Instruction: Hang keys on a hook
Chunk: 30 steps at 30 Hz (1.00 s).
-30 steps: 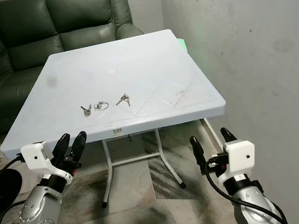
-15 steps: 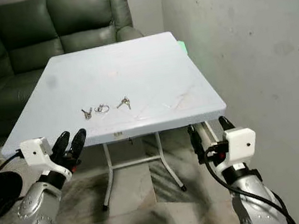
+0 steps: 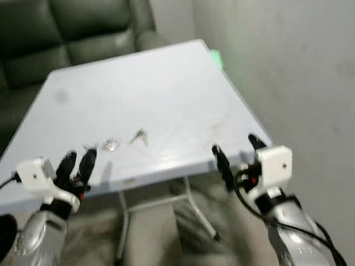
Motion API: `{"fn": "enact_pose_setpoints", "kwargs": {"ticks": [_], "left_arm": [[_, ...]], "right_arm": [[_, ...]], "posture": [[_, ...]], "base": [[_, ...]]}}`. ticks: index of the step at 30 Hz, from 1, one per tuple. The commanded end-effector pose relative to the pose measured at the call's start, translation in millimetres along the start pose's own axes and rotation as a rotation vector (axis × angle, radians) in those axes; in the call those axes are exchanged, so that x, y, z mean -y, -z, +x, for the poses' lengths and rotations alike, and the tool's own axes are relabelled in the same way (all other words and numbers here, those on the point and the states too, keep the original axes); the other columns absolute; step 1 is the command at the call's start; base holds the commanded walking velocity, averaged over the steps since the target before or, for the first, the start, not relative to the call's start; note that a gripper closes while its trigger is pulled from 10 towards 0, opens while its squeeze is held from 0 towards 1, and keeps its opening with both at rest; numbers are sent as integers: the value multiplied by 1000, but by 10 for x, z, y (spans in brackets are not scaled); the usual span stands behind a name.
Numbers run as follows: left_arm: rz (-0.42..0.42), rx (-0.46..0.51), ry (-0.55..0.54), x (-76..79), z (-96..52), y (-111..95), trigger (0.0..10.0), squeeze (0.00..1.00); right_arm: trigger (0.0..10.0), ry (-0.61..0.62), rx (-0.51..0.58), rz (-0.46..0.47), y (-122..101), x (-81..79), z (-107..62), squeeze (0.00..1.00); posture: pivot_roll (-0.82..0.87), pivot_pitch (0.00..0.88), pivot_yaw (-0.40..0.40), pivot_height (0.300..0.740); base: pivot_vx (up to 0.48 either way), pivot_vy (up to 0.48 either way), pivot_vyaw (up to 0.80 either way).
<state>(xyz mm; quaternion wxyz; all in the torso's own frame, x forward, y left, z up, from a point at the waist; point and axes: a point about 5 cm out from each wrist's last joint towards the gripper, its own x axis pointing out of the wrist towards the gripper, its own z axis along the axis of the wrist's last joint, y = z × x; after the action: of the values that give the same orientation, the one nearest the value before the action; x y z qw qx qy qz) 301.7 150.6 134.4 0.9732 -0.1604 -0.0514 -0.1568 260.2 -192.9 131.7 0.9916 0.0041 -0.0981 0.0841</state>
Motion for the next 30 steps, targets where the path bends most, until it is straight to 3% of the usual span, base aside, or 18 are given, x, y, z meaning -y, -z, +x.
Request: {"fn": "enact_pose_setpoints", "kwargs": {"ticks": [1, 6, 20, 30], "left_arm": [[37, 24, -26, -114, -27, -114, 10000, 0], [39, 25, -23, -104, -21, -116, 10000, 0], [37, 32, -18, -83, 3, -132, 10000, 0], [58, 23, -35, -86, 19, -122, 10000, 0]], "right_arm": [[10000, -35, 28, 24, -46, -99, 52, 0], [10000, -49, 20, -20, -46, -100, 63, 0], [10000, -59, 9, -23, -43, -93, 82, 0], [10000, -43, 15, -3, -60, -62, 106, 0]], "posture": [[84, 0, 59, 740], [87, 0, 55, 740], [88, 0, 51, 740], [90, 0, 47, 740]], "base": [[349, 0, 0], [353, 0, 0], [350, 0, 800], [0, 0, 0]]}}
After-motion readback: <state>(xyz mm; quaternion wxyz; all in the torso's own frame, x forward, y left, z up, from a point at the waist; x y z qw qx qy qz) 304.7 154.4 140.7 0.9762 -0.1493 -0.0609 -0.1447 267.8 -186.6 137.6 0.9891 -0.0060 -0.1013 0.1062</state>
